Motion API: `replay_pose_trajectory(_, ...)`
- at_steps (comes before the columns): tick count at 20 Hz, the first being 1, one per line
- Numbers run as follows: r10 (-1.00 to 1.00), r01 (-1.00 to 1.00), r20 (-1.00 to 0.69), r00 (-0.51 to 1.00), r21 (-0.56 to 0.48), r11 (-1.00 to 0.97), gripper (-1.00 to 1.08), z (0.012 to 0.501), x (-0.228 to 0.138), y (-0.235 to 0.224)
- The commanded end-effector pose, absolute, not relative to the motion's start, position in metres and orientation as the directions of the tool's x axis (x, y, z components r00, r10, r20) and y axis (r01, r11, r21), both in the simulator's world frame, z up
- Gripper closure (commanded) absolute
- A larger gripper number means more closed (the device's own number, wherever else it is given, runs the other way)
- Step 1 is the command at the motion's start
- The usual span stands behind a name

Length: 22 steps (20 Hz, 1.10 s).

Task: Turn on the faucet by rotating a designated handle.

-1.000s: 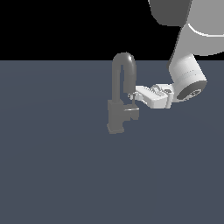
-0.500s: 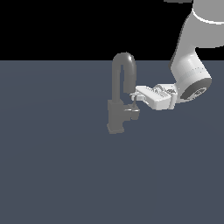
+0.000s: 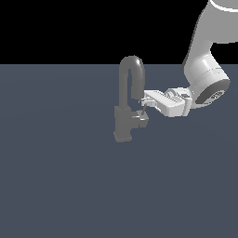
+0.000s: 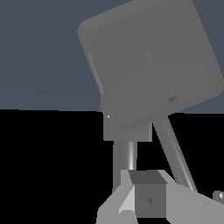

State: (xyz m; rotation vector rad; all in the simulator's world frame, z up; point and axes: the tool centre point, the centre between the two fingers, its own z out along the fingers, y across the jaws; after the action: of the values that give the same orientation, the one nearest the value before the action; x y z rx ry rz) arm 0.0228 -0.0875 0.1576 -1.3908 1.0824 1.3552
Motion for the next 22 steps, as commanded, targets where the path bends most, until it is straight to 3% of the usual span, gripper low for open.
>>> replay_pose_trajectory(1,-0.002,-0.974,-1.0,0.011,-0.01,-0.228,1.08,0.151,0.013,-0.09)
replay_pose_trajectory(13,0.0,-0.973,-1.0,0.002,-0.002,-0.23,1.08,0.128,-0.027,-0.1)
replay_pose_trajectory(15,-0.003,-0.972,-0.999,0.034,-0.033,-0.232,1.08,0.143,-0.014,-0.096)
replay_pose_trajectory(22,-0.001,-0.973,-1.0,0.011,-0.011,-0.231,1.08,0.094,-0.032,-0.101)
